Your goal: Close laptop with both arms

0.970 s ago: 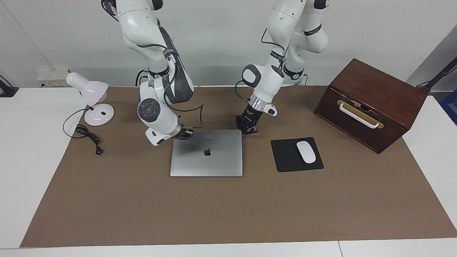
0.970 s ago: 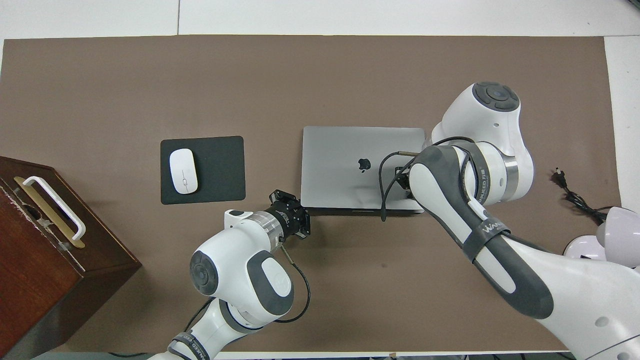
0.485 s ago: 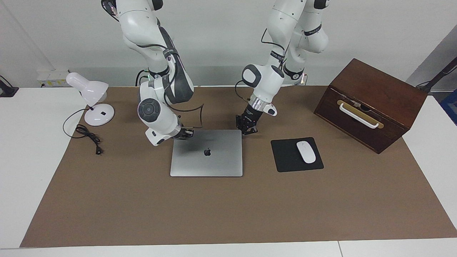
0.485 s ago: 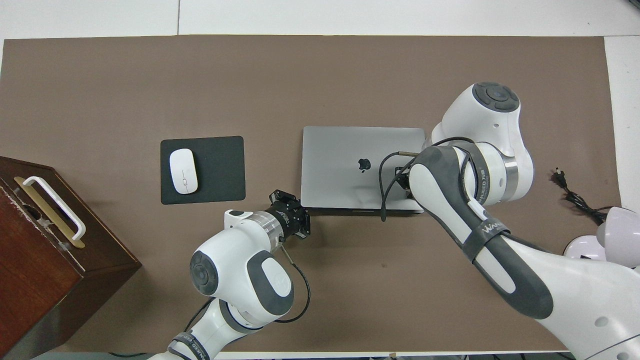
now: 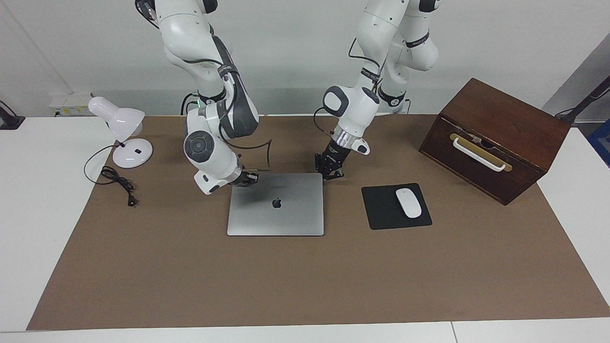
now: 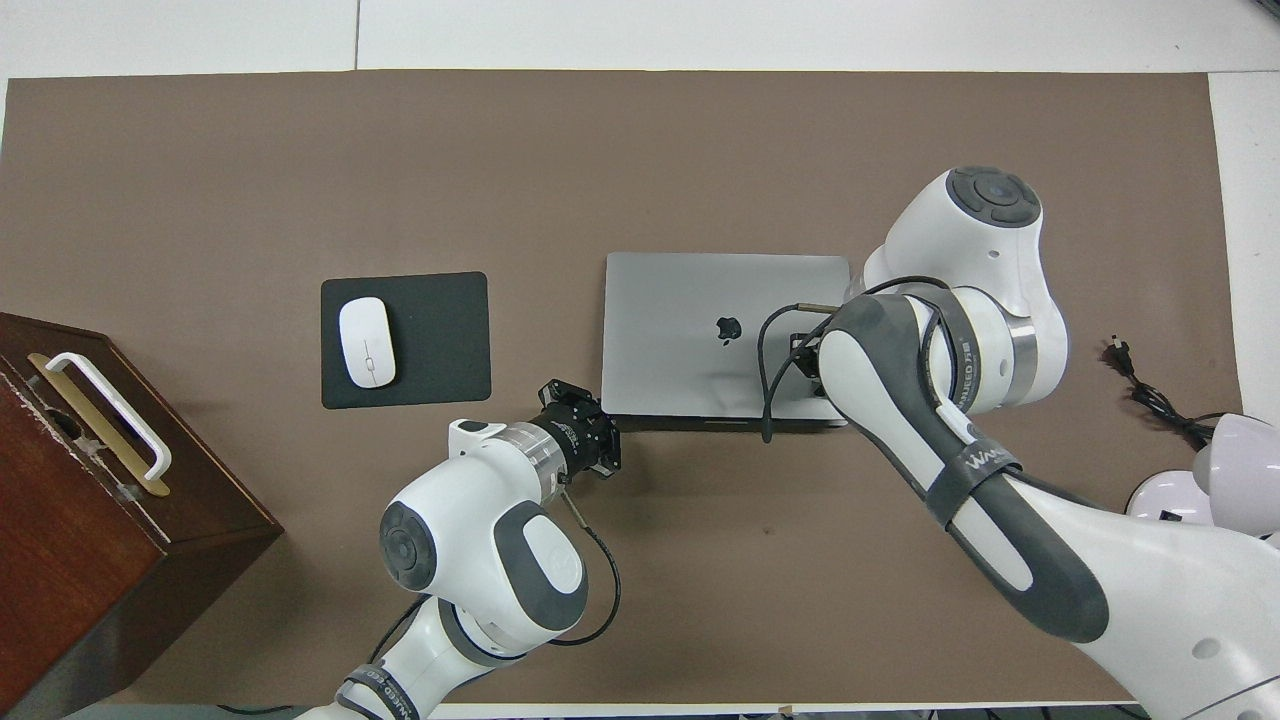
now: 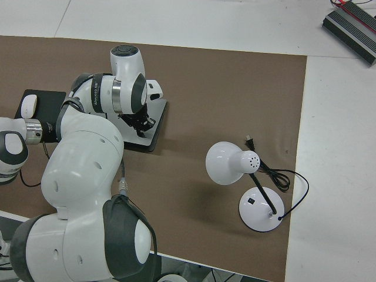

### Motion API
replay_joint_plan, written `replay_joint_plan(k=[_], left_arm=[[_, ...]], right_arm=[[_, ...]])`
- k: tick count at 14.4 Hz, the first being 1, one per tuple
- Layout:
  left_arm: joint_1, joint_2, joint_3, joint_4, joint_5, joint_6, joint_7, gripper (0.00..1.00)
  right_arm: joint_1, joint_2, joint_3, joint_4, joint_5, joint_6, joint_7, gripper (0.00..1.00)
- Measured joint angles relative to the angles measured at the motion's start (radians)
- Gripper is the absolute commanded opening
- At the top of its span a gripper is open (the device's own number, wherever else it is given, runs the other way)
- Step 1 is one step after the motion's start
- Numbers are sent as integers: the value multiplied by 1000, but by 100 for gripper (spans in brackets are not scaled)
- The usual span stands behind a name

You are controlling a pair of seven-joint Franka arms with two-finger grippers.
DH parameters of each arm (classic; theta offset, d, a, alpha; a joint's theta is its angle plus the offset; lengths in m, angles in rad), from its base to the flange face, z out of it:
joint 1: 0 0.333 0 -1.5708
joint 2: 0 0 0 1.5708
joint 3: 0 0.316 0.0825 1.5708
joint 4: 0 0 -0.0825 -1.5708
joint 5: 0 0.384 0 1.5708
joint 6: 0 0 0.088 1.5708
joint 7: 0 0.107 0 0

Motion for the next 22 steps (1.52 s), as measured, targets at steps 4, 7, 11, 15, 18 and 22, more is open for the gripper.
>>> replay_joint_plan(k=[4, 7, 11, 15, 18, 22], left_arm=[[0, 0, 0, 0, 0, 0, 0, 0], [0, 0, 0, 0, 0, 0, 0, 0], [1, -6, 2, -5, -5, -4, 0, 0], [34, -29, 9, -24, -7, -47, 0, 0], [87, -64, 11, -25, -7, -103, 0, 0], [148, -110, 15, -25, -7, -162, 27, 0]], right_arm=[[-22, -63, -3, 48, 0, -126, 0, 0], [-56, -96, -3, 105, 0, -205, 0, 0], [-82, -108, -10, 166, 0, -224, -1, 0], [-127, -157, -18, 199, -92, -193, -82, 0], [-164, -204, -20, 226, -165, -162, -166, 0], [-200, -225, -24, 275, -204, -160, -259, 23]])
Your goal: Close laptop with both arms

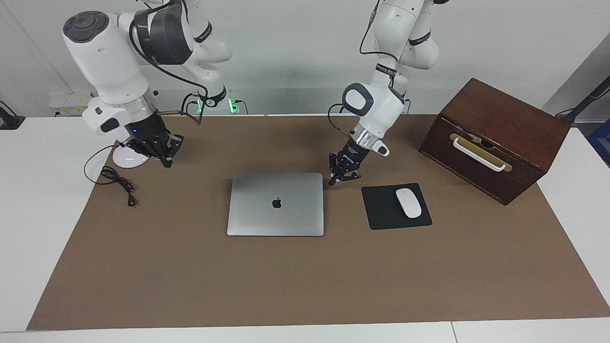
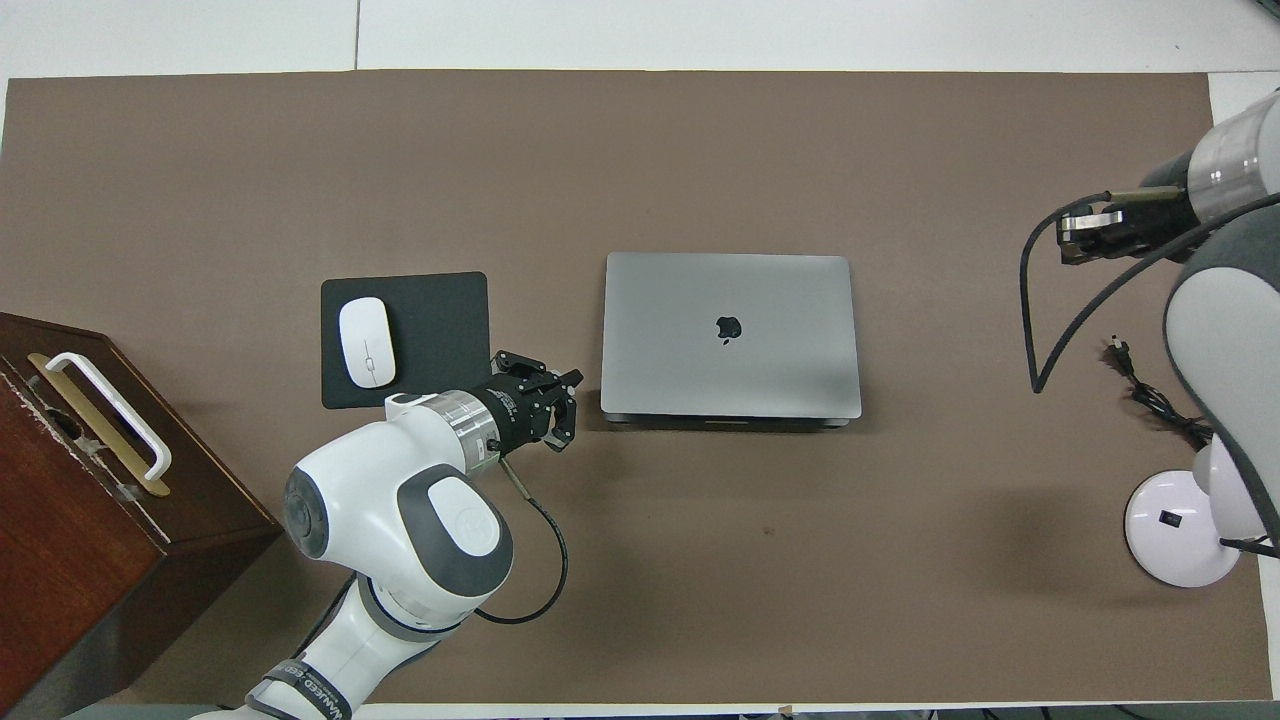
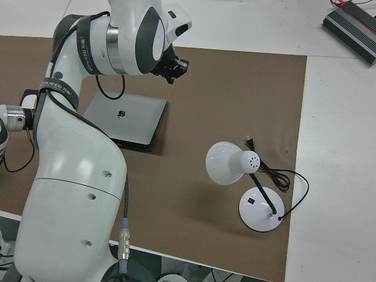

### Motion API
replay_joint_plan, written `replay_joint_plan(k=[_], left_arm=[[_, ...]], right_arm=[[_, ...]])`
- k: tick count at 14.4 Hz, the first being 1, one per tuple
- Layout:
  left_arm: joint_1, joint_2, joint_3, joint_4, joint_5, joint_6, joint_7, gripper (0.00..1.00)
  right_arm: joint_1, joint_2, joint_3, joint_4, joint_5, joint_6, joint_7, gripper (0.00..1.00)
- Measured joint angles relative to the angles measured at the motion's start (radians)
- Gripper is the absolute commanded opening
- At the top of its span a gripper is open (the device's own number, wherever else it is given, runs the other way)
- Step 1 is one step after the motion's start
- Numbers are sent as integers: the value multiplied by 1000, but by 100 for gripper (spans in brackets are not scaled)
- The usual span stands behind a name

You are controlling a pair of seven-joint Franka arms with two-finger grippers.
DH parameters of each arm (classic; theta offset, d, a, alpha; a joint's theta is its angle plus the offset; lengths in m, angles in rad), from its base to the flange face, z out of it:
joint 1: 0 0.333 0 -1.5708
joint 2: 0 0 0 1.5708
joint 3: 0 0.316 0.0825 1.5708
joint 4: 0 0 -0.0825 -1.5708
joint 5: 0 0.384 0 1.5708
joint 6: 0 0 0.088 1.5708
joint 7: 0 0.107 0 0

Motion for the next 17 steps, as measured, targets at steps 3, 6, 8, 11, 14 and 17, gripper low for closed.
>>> replay_joint_plan(k=[3, 6, 8, 11, 14, 17], left_arm=[[44, -5, 2, 2, 0, -30, 63, 0], [110, -7, 4, 31, 0, -39, 107, 0], [150, -7, 5, 61, 1, -40, 140, 0], [198, -2, 7, 113, 2, -40, 241, 0], [245, 14, 8, 159, 32, -40, 305, 0], [287, 43, 7, 220, 197, -40, 310, 0]], right_arm=[[-25, -19, -2, 8, -1, 0, -40, 90], [-29, -53, -3, 9, -2, -1, -43, 100], [-29, -67, -8, 9, -8, -2, -43, 100], [-30, -72, -23, 46, -44, -50, -46, 100], [-37, -73, -28, 131, -45, -151, -48, 100], [-41, -72, -37, 146, -45, -229, -48, 100]])
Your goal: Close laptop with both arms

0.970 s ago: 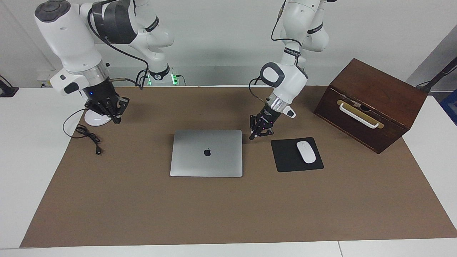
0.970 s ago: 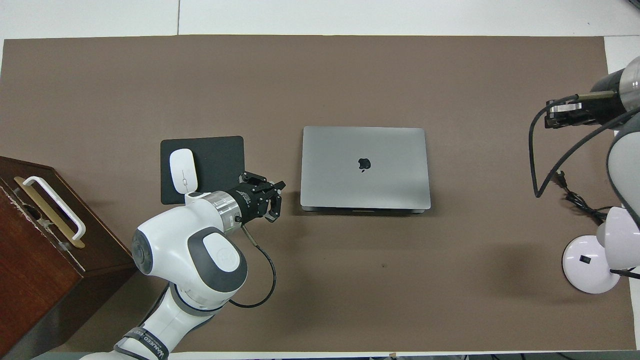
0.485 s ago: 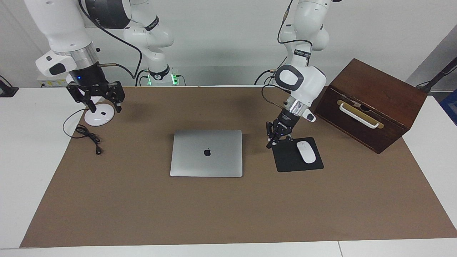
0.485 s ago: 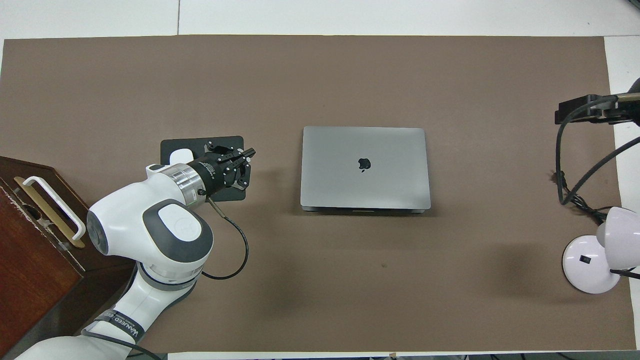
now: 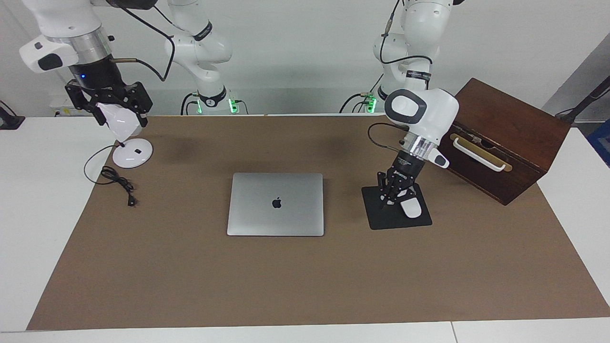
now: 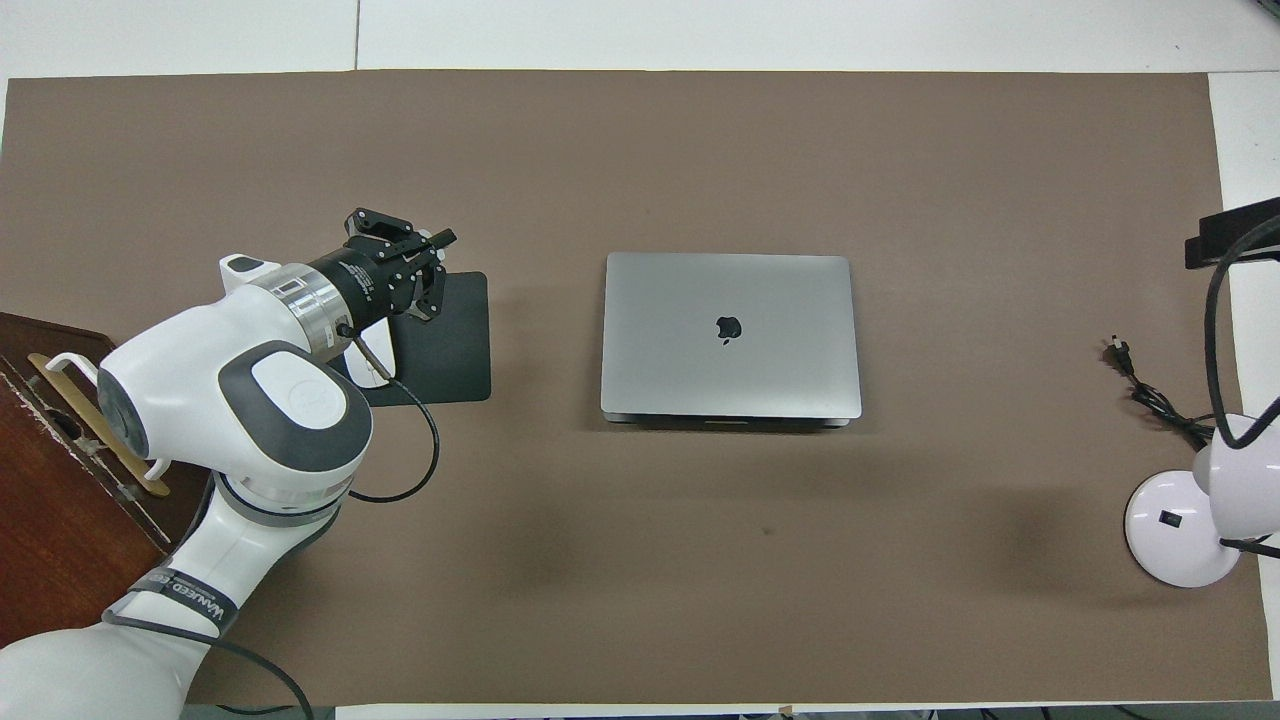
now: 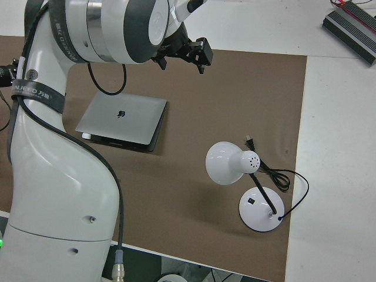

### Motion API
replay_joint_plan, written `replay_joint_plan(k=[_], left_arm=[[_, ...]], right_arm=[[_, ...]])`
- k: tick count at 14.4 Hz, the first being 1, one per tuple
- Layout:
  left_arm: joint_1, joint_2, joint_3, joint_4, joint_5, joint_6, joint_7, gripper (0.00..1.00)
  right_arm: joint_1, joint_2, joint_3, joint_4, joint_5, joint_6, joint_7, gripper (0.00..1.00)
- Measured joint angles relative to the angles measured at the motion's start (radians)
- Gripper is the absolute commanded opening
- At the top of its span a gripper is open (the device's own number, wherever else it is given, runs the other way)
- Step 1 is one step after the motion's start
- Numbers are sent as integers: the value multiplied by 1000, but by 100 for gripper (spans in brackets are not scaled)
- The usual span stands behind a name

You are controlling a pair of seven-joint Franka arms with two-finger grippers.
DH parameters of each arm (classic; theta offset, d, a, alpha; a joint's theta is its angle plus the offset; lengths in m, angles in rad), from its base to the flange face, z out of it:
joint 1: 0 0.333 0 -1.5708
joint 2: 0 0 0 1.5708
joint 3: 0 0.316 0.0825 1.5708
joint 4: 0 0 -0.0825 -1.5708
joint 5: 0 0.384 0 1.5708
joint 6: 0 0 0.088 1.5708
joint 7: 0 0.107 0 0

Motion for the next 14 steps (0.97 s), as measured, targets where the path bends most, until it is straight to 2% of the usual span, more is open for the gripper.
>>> replay_joint_plan(k=[2, 5, 7, 10, 12, 14], left_arm=[[34, 25, 0, 52, 149, -19, 1, 0], [105, 58, -1, 133, 379, -124, 35, 0], [147, 68, 0, 187, 456, -250, 180, 0], [221, 69, 2, 266, 509, -531, 533, 0], [263, 69, 3, 295, 550, -652, 700, 0], [273, 69, 3, 316, 698, -733, 748, 0]], right_arm=[[0, 1, -10, 0, 0, -55, 0, 100], [0, 2, -14, 0, 0, -115, 0, 100], [0, 5, -14, 0, 0, -143, 0, 100], [0, 14, -14, 0, 0, -141, 0, 100], [0, 21, -14, 0, 0, -130, 0, 100], [0, 29, -14, 0, 0, -82, 0, 100]])
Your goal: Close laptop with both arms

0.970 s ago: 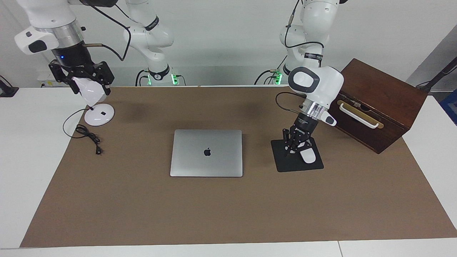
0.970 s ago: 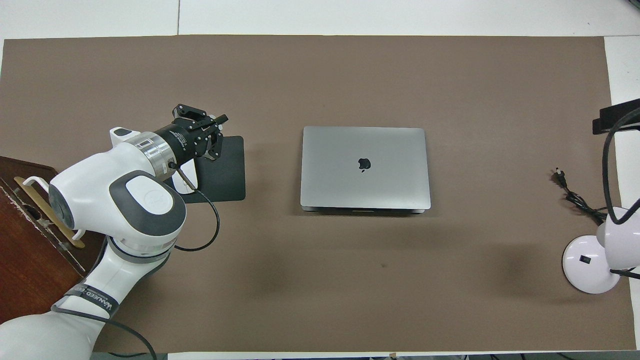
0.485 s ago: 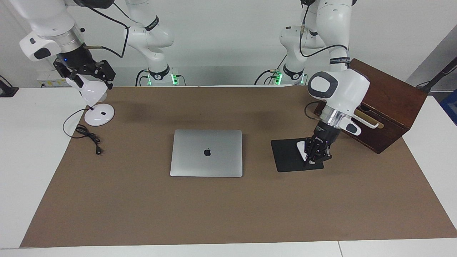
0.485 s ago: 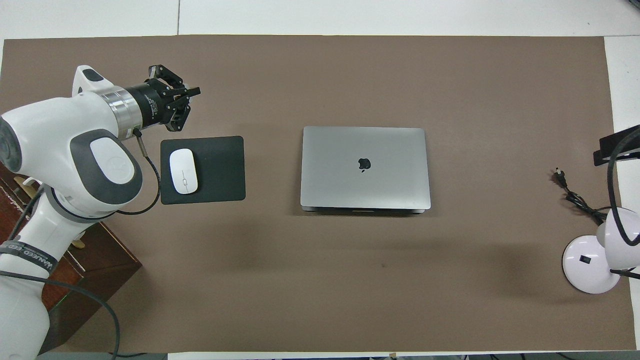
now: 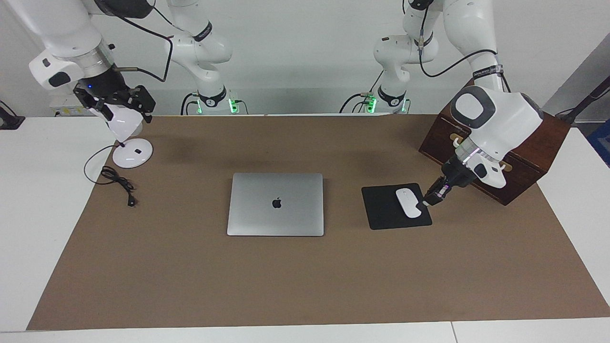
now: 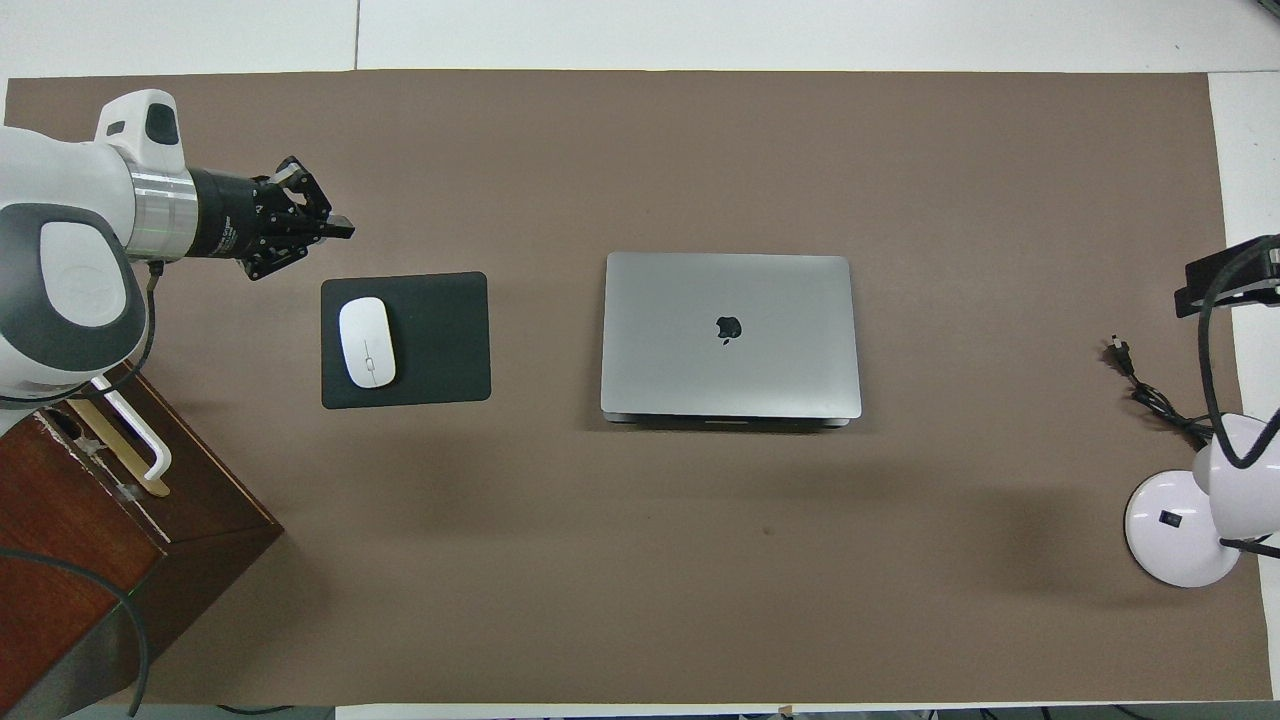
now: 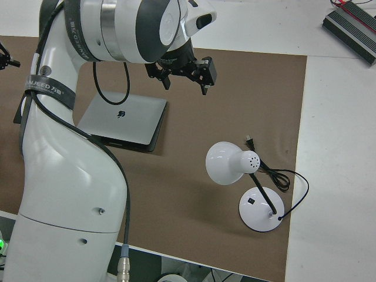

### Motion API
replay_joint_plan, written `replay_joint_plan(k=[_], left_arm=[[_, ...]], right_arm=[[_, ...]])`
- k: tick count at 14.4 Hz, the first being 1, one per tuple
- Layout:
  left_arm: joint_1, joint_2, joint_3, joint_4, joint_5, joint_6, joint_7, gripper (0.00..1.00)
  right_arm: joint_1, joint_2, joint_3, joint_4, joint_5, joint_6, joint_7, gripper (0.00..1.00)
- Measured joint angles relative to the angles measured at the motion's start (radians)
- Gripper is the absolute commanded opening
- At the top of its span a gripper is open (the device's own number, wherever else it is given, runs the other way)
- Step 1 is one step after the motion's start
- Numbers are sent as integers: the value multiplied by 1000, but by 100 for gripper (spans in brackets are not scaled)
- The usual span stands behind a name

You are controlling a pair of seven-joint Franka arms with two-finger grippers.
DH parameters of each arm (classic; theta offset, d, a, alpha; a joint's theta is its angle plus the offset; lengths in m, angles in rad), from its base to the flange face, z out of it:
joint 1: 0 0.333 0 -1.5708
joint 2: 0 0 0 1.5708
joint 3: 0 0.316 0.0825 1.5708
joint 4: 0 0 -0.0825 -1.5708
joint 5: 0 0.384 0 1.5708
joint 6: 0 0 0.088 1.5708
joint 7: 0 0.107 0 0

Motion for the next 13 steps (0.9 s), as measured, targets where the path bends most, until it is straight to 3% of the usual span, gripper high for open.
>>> replay_joint_plan(k=[2, 4, 6, 8, 9, 13], left_arm=[[-1, -1, -9, 33, 173, -88, 30, 0], [-1, -12, -10, 55, 237, -149, 163, 4], [2, -39, 6, 65, 268, -212, 350, 42], [6, -73, 20, 66, 344, -256, 452, 65], [7, -90, 23, 66, 366, -276, 471, 100], [18, -151, 26, 66, 381, -317, 482, 100]], right_arm=[[-3, 8, 0, 0, 0, 43, 0, 100], [-10, 11, 0, 0, 1, 52, 0, 100], [-12, 11, 0, 0, 3, 55, 0, 100], [-12, 11, 0, 1, 3, 56, 0, 100], [-13, 11, 0, 1, 3, 56, 0, 100], [-22, 11, 0, 1, 3, 67, -9, 100]])
